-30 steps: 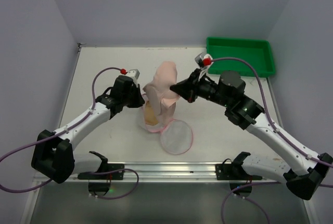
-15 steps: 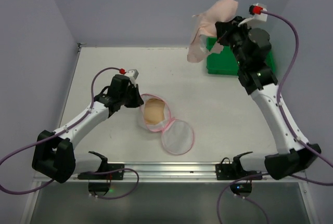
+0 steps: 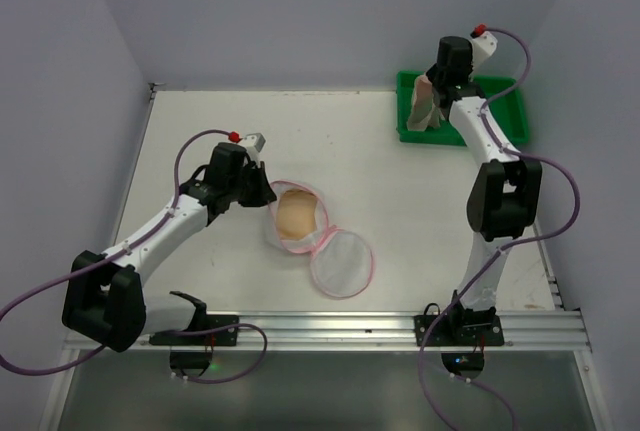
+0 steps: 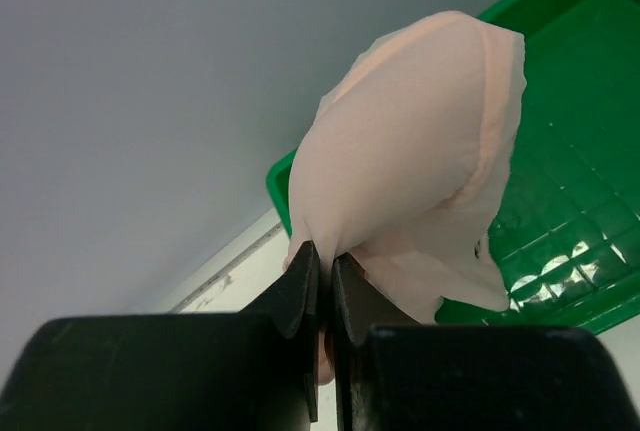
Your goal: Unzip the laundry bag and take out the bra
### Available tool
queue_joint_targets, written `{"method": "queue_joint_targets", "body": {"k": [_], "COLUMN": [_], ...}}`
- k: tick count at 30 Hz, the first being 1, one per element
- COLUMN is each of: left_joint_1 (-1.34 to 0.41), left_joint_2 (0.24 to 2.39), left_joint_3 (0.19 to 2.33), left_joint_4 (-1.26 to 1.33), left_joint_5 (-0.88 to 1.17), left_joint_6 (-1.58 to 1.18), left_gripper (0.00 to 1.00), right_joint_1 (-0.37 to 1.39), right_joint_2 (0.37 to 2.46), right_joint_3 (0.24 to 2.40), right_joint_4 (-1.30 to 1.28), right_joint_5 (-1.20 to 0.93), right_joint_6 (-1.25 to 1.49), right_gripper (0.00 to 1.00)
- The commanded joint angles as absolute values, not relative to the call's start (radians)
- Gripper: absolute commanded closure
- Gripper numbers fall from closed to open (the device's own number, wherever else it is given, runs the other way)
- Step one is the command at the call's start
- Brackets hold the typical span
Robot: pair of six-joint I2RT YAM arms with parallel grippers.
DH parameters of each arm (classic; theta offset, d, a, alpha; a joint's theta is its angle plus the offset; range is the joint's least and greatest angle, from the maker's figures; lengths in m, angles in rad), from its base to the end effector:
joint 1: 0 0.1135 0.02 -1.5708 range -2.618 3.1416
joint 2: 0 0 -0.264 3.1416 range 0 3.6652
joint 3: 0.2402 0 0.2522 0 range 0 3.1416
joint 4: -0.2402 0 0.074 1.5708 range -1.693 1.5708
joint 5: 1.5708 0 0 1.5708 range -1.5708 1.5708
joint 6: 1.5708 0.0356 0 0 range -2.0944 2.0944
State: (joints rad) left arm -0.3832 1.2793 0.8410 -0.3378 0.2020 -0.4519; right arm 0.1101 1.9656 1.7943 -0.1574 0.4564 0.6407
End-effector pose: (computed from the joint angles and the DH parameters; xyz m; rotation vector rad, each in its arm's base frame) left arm 0.2469 -0.1072 0.2405 0.0198 2.4202 -0.6355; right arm 0.4723 0.0364 0.3404 0.7777 1.6958 0.0851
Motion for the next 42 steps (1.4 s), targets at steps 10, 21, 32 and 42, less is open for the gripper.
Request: {"method": "queue_joint_targets", "body": {"k": [10,21,32,42], "left_joint_1": [-0.356,-0.348,-0.348,-0.348], "left_joint_2": [1.302,1.296,1.292,1.255], "left_joint_3": [0.83,0.828,0.836,0.819], "left_joint_4": [-0.295,-0.295,-0.291,-0.305], "left_joint_5": [0.258,0.275,0.281,0.27], "left_joint_6": [-0.445,-0.462,-0.469,-0.468], "left_gripper": [1.0,1.0,1.0,1.0], "right_joint_1": [0.02,0.005,0.024,0.133], "right_joint_2": [2.186,2.261,2.062,1.947], "right_joint_3": [1.91,1.941,1.83,1.75], "right_joint_4": [-0.09,-0.245,-0.239,-0.124], "right_joint_5": [0.249,0.209,0.205,0.164], "right_joint_6": [0.761,0.857,0.735,0.467], "right_gripper": [1.0,0.85,0.45,0.37]}}
